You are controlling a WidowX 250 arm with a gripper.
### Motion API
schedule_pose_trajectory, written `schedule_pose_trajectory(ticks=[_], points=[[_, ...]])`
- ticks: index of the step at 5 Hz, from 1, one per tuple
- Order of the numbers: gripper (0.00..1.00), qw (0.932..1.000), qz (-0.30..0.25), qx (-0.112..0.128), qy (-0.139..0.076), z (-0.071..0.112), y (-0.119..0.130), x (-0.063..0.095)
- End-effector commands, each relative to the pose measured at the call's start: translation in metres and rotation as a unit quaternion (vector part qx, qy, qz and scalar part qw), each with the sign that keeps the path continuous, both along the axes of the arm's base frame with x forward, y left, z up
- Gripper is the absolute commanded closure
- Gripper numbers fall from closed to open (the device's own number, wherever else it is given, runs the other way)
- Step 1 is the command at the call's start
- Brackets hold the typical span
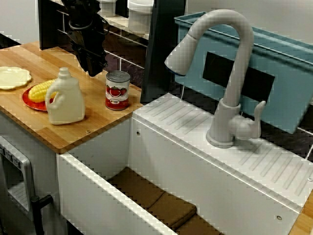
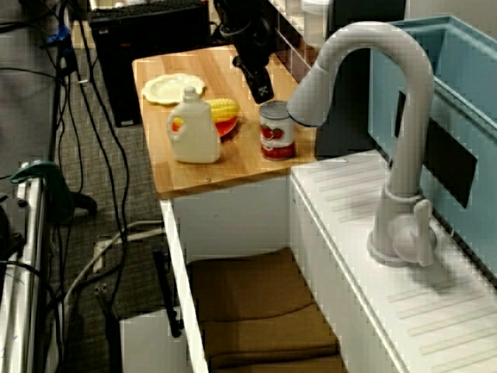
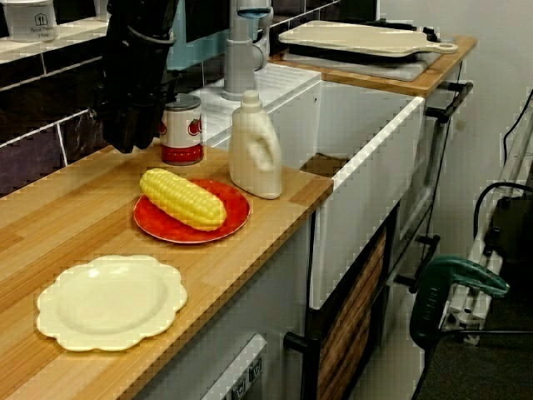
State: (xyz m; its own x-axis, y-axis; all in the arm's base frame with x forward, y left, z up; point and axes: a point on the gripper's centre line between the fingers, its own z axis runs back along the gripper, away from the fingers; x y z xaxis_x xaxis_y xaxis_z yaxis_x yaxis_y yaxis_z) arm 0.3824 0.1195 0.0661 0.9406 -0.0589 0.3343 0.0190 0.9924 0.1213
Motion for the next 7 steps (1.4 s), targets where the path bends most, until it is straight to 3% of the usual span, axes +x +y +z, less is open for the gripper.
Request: schedule_pose_trajectory(ticks=[1, 2, 3, 4, 6, 7], points=[[1.00, 0.9997, 0.010, -0.016, 0.016, 0.022, 0.012, 0.009], [1.00, 0.9992, 0.002, -0.028, 0.029, 0.032, 0.007, 0.006], [1.00, 0.9982, -0.016, -0.041, 0.041, 0.042, -0.005, -0.006], [1.00, 0.9967, -0.036, -0.055, 0.048, 0.045, -0.020, -0.022], [1.00, 0.9922, -0.051, -0.087, 0.073, 0.039, -0.058, -0.037], [1.00, 0.9930, -0.058, -0.077, 0.068, 0.036, -0.067, -0.040]])
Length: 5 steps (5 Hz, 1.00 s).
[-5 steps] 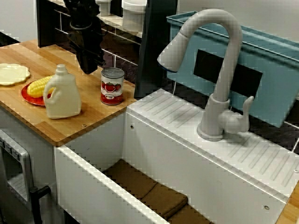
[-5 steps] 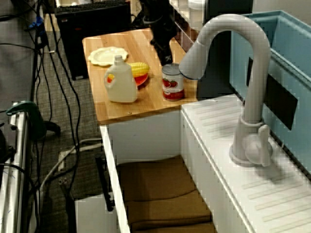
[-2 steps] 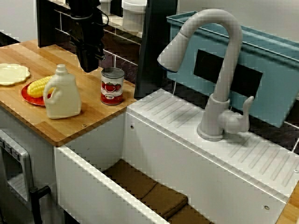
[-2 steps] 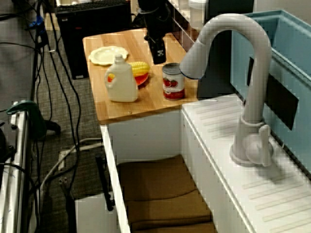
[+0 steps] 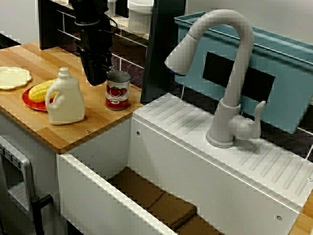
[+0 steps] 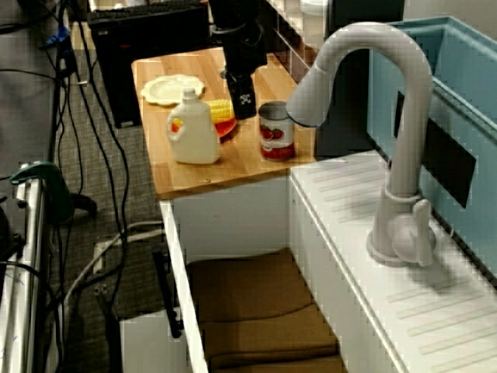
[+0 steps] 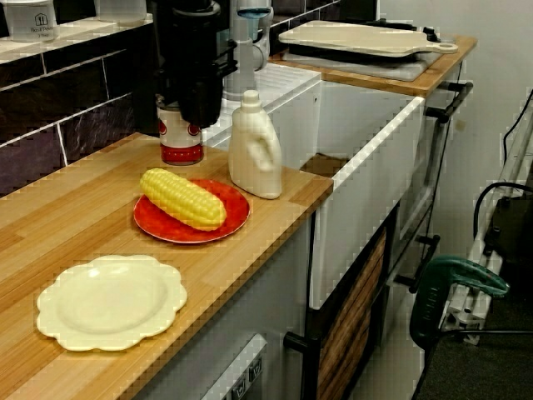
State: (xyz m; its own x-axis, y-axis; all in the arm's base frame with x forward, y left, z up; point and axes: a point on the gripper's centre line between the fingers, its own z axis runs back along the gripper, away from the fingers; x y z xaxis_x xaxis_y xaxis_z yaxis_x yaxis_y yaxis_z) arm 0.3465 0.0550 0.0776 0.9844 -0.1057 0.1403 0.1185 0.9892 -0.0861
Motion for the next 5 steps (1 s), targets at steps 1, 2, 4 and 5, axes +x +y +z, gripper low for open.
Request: schedule_pose_trajectory(ticks=[1, 2, 4, 5], points=[[1.00, 0.9991, 0.003, 0.014, -0.040, 0.031, 0.011, 0.004], [1.00, 0.9989, 0.022, 0.003, -0.041, 0.038, 0.026, 0.010], [1.00, 0.9989, 0.022, 0.002, -0.041, 0.042, 0.030, 0.012], [1.00, 0.9983, 0.038, 0.003, -0.045, 0.039, 0.034, 0.018]])
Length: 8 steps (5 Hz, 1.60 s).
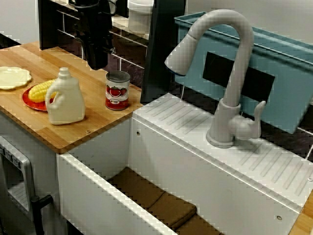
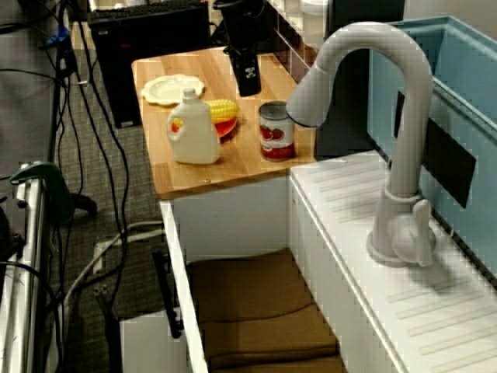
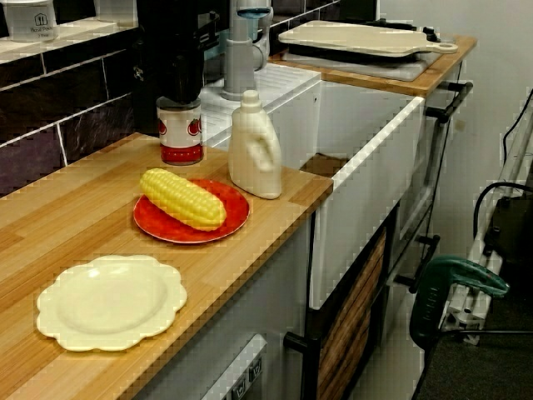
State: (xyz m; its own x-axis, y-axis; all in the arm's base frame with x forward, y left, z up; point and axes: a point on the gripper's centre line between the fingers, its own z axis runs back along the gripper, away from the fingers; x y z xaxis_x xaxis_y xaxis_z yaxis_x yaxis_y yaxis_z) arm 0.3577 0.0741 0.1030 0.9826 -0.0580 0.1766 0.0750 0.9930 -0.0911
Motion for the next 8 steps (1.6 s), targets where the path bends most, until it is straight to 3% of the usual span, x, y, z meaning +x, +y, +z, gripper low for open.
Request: schedule_pose_trajectory(ticks=[1, 3, 5, 7, 8], points=[[1.00, 0.9988, 0.019, 0.022, -0.039, 0.008, 0.018, 0.013], [1.00, 0.9974, 0.035, 0.044, -0.045, -0.009, 0.026, 0.031], [1.00, 0.9972, 0.041, 0.049, -0.038, -0.018, 0.023, 0.041], [1.00, 0.9996, 0.009, 0.026, -0.007, -0.014, 0.004, 0.023], [1.00, 0.9997, -0.001, -0.014, 0.021, -0.008, -0.011, 0.001]])
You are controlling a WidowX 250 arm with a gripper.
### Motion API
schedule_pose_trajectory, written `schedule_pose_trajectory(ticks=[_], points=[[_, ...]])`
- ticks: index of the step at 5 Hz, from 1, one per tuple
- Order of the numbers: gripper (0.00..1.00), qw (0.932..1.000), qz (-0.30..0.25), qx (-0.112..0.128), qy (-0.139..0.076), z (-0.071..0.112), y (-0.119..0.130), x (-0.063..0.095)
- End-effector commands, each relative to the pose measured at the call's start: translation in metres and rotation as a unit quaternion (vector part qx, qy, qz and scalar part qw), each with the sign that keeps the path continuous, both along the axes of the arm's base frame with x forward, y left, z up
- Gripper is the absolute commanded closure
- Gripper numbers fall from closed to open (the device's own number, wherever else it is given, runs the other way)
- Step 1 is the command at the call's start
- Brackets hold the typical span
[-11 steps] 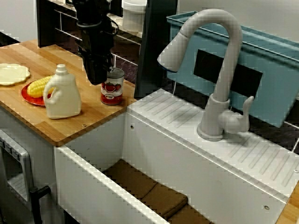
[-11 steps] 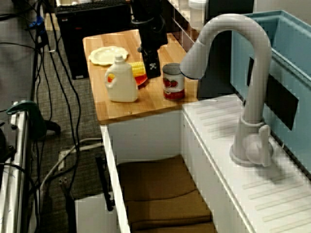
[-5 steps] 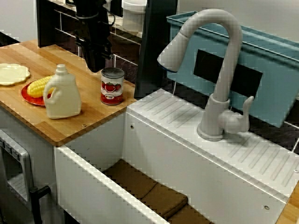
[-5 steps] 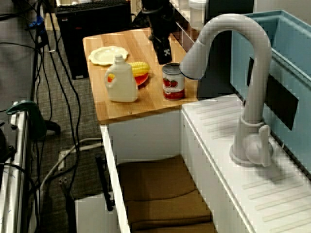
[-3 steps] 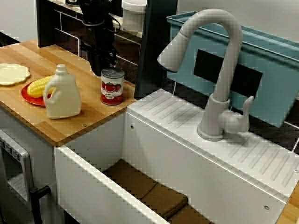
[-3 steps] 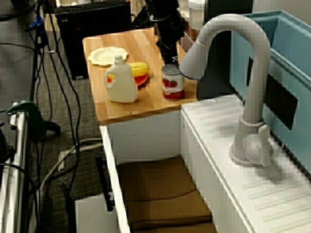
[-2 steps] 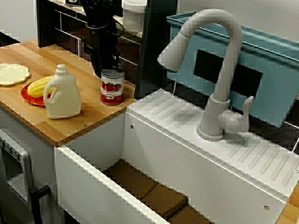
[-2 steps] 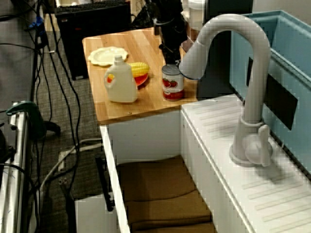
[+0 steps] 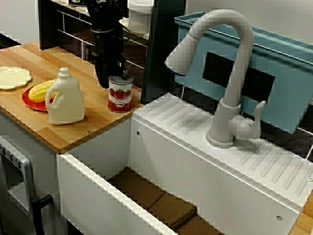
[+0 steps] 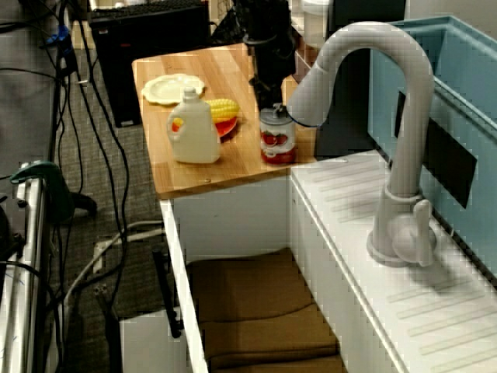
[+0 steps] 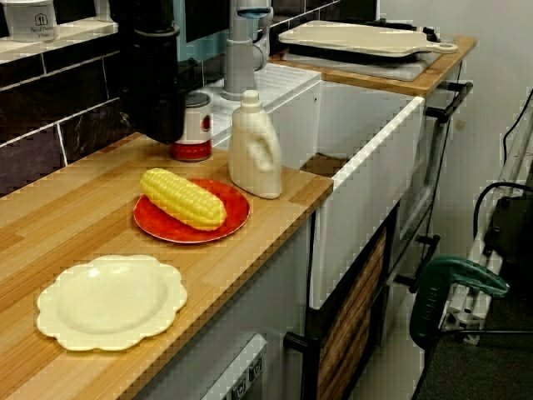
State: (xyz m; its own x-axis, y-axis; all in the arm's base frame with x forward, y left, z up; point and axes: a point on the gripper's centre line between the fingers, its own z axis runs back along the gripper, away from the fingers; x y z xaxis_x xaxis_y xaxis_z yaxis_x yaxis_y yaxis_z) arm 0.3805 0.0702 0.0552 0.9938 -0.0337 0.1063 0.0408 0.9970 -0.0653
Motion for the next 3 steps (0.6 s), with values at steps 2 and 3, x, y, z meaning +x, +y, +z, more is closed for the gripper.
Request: schedule_pose_trajectory(ticks=[2, 3], points=[[1.00, 0.9986, -0.030, -0.043, -0.008, 0.0364, -0.0343, -0.0459], [1.00, 0.9984, -0.025, -0.050, -0.005, 0.0416, -0.0299, -0.0467]])
